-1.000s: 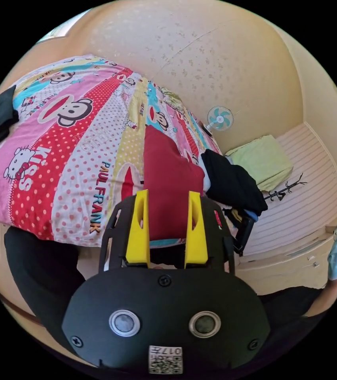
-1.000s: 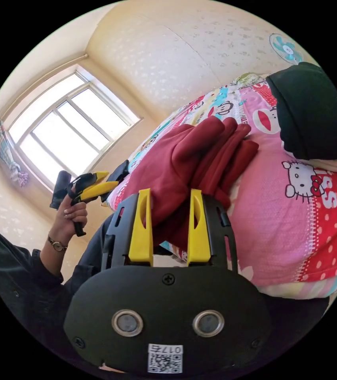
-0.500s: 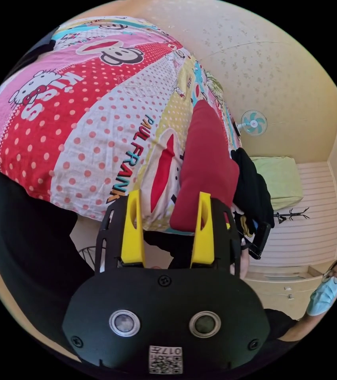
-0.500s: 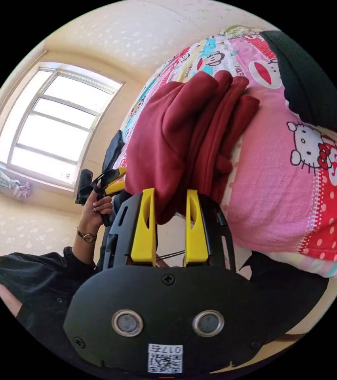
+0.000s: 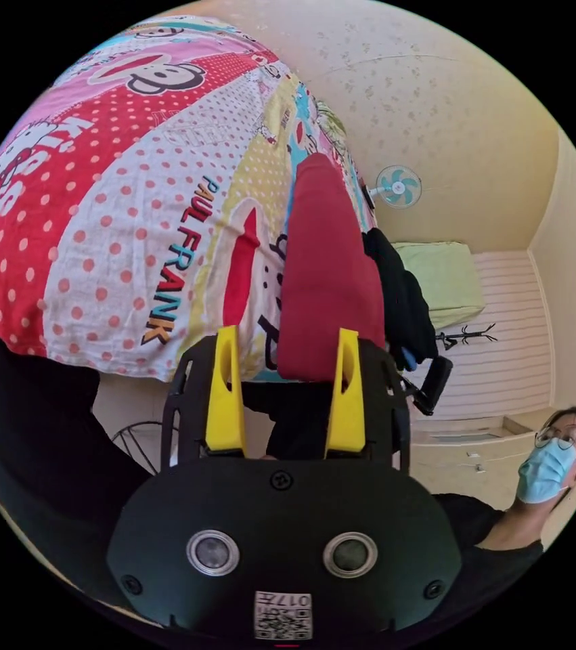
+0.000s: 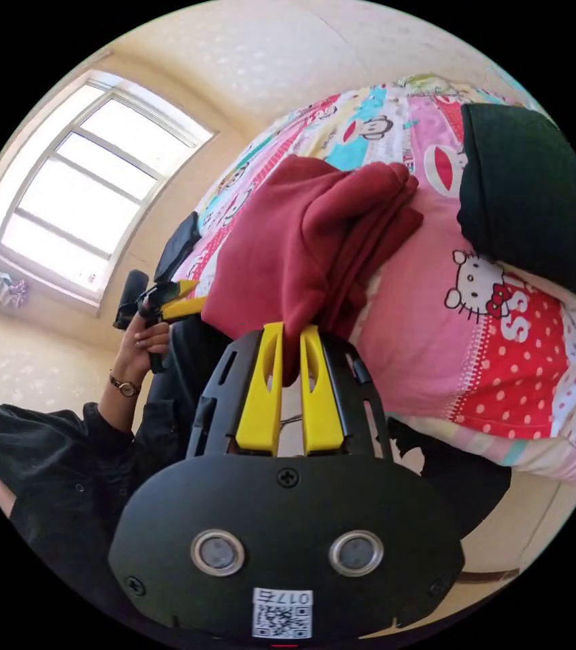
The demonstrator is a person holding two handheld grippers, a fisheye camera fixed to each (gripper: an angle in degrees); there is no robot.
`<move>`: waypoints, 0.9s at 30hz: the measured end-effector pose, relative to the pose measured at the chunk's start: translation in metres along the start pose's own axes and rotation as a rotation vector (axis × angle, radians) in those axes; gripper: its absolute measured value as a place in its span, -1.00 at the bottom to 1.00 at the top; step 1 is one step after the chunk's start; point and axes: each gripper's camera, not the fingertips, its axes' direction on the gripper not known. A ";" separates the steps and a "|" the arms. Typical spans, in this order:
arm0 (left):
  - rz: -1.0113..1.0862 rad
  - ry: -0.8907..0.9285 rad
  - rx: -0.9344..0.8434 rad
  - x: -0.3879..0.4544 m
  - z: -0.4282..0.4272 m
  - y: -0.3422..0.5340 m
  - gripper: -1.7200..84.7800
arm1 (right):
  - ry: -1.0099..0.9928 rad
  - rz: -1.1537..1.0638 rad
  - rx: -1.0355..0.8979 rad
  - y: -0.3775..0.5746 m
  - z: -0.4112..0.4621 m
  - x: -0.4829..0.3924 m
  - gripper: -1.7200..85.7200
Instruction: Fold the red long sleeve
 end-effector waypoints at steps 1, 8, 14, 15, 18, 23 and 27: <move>0.017 0.035 0.009 0.004 -0.002 0.001 -0.52 | -0.045 0.043 -0.045 0.000 0.009 0.020 -0.89; 0.109 -0.065 -0.184 0.037 0.025 0.004 -0.54 | -0.053 0.076 0.013 -0.007 -0.027 0.053 -0.86; 0.060 0.072 -0.106 0.041 0.012 0.027 -0.77 | -0.320 0.293 0.186 0.045 -0.070 0.105 -0.67; 0.049 0.130 -0.102 0.045 0.007 0.030 -0.77 | -0.374 0.319 0.191 0.054 -0.071 0.111 -0.62; 0.108 0.165 -0.111 0.078 -0.001 0.042 -0.78 | -0.692 0.429 0.143 0.091 -0.054 0.138 -0.48; 0.267 0.165 -0.198 0.143 -0.003 0.067 -0.78 | -1.056 0.554 0.371 0.106 -0.032 0.182 -0.41; 0.363 0.136 -0.260 0.175 -0.010 0.093 -0.77 | -1.112 0.412 0.342 0.064 -0.019 0.179 -0.46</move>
